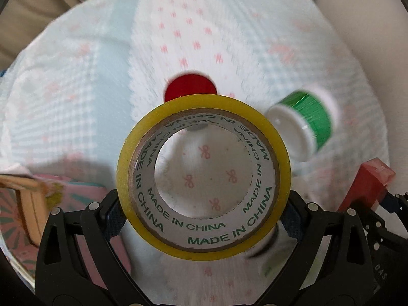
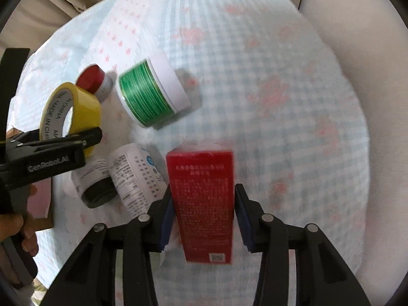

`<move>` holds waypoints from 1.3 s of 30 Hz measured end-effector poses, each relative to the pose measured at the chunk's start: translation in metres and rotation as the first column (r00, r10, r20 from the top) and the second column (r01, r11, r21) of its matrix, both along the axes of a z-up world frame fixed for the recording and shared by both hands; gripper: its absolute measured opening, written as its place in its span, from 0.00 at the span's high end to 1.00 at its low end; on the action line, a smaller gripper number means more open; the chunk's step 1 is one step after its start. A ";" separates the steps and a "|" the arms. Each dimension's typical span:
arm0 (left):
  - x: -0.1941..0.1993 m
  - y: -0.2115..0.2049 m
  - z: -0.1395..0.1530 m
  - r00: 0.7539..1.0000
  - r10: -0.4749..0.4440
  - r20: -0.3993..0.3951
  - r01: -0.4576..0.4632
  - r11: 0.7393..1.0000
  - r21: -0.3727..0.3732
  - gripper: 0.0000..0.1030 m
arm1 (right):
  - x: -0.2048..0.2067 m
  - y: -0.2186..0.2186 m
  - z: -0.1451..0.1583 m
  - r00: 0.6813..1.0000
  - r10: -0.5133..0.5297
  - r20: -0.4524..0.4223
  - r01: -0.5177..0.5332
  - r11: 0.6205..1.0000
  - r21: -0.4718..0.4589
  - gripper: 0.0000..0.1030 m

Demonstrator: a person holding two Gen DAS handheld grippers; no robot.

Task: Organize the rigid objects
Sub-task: 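Carry tape roll and red box into the cardboard box and release both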

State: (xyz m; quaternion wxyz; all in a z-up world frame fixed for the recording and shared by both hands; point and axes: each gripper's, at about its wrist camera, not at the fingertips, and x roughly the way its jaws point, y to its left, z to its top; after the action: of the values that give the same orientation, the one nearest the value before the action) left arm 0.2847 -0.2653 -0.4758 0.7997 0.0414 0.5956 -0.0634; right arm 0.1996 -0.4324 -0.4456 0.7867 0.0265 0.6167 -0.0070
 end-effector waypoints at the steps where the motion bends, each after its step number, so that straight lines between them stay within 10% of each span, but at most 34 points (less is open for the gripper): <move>1: -0.003 0.001 0.011 1.000 0.001 0.017 -0.001 1.000 -0.005 0.07 | -0.004 -0.001 0.008 1.000 -0.007 0.016 0.007 1.000 0.002 0.62; 14: -0.085 0.085 0.209 0.963 0.023 0.267 -0.022 1.000 -0.005 0.07 | -0.063 0.035 0.191 0.961 0.017 0.275 -0.035 0.997 0.062 0.63; 22: -0.133 0.177 0.277 0.941 0.073 0.330 -0.093 0.995 0.045 0.07 | -0.077 0.104 0.258 0.926 0.103 0.364 -0.164 0.976 0.141 0.63; 39: -0.142 0.353 0.221 0.969 -0.056 0.241 0.038 0.996 0.080 0.07 | -0.061 0.296 0.229 0.962 -0.009 0.273 -0.083 0.942 0.324 0.63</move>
State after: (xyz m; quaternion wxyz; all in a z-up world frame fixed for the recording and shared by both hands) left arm 0.1427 0.0875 -0.2549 0.8627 0.0927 0.4941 -0.0543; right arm 0.1382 -0.1360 -0.2163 0.8476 0.1478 0.4963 0.1158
